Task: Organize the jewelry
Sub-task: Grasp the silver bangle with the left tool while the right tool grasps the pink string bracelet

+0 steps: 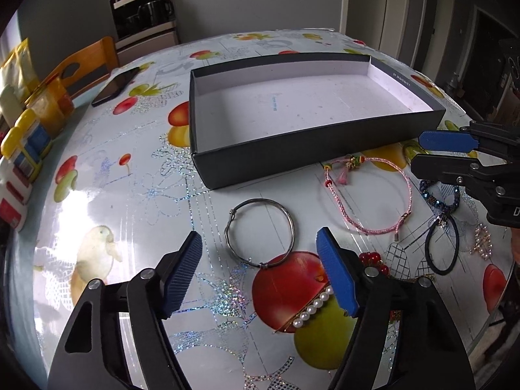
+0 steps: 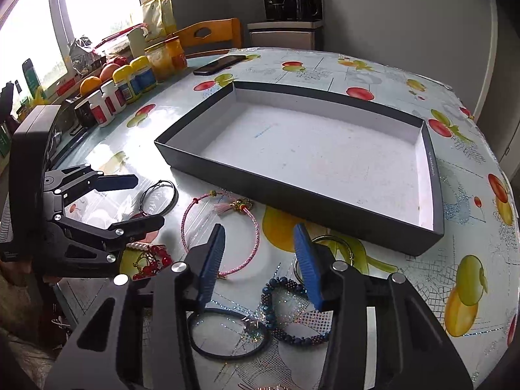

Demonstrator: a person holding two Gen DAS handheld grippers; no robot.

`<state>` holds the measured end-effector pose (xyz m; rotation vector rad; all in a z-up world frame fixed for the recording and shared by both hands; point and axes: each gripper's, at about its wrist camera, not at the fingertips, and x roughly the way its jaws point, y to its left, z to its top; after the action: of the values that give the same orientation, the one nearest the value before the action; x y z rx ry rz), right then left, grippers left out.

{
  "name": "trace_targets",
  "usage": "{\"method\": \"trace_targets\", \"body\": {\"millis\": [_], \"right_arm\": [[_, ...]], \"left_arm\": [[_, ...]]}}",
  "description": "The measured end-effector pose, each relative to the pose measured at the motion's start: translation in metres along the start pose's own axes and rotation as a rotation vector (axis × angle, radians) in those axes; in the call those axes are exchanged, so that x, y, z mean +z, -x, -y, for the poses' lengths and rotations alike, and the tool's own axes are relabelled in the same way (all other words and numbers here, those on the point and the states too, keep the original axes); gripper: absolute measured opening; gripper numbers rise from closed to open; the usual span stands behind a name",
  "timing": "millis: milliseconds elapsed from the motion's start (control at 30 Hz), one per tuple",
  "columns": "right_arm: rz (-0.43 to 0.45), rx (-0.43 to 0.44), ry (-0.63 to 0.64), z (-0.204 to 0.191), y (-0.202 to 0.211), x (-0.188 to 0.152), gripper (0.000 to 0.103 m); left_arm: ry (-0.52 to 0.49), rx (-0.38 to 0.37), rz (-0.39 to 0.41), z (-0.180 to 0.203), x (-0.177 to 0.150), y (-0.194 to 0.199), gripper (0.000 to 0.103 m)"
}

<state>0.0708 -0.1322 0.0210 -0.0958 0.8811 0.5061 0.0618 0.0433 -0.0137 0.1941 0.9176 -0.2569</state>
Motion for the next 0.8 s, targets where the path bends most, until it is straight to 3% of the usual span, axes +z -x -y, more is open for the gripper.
{"method": "trace_targets", "body": {"millis": [100, 267, 467, 600, 800], "right_arm": [[-0.016, -0.003, 0.010, -0.004, -0.008, 0.002, 0.035], [-0.042, -0.023, 0.023, -0.006, -0.023, 0.005, 0.035], [-0.074, -0.016, 0.024, -0.006, -0.033, 0.004, 0.034], [-0.082, -0.011, 0.026, -0.007, -0.036, 0.003, 0.007], [-0.043, -0.008, 0.044, -0.011, -0.025, 0.004, 0.003]], "left_arm": [[-0.001, -0.012, 0.002, -0.001, 0.001, -0.003, 0.069], [-0.005, -0.026, 0.007, -0.001, 0.004, -0.006, 0.064], [-0.014, -0.034, 0.017, -0.002, 0.003, -0.004, 0.050], [-0.023, -0.028, 0.021, 0.000, 0.002, -0.003, 0.049], [-0.023, -0.010, 0.028, -0.003, 0.001, 0.002, 0.049]]}}
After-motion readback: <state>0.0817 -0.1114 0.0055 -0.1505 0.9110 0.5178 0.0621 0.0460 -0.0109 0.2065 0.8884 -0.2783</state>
